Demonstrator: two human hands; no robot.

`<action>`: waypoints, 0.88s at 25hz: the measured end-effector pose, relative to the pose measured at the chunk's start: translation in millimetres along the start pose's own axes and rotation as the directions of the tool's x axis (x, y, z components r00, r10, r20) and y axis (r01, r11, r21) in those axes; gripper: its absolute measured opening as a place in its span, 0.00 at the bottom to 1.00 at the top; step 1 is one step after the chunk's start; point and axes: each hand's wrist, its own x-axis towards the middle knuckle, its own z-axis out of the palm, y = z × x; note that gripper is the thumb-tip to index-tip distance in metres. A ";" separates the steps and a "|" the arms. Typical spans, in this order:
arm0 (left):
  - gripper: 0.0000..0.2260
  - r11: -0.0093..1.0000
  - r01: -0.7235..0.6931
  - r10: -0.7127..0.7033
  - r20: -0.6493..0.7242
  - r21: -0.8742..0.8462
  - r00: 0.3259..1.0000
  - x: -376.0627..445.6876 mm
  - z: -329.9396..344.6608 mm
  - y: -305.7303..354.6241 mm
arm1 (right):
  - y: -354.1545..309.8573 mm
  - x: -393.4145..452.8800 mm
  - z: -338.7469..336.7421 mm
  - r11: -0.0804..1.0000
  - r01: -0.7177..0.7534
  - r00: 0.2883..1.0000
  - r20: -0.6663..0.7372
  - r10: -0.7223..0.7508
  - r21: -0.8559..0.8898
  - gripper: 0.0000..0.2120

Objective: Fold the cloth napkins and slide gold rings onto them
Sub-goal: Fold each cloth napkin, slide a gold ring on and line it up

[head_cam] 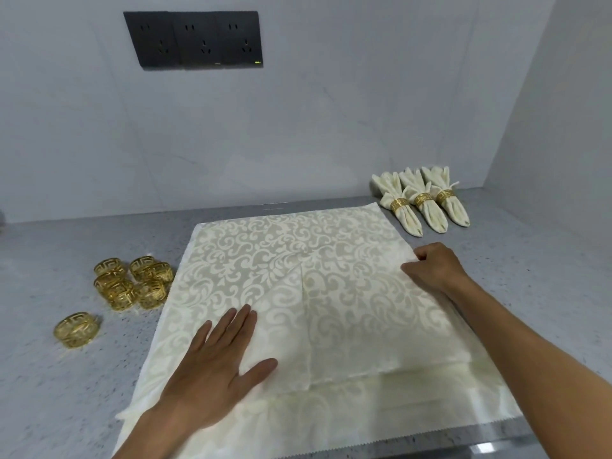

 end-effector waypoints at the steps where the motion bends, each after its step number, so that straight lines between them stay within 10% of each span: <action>1: 0.40 1.000 0.003 -0.003 0.003 -0.006 1.000 0.1 -1.0 0.0 | -0.8 -2.2 0.2 1.000 -0.002 1.000 -0.021 0.003 0.020 0.18; 9: 0.22 0.979 -0.193 0.201 -0.399 0.060 0.895 -14.9 -2.2 23.1 | -44.2 -119.9 9.4 0.903 0.417 0.893 -0.139 -0.429 -0.107 0.09; 22: 0.17 0.963 -0.236 0.180 -0.340 -0.132 0.923 -26.1 7.0 80.5 | -36.0 -200.1 69.7 0.792 0.602 0.793 -0.034 -0.608 -0.106 0.05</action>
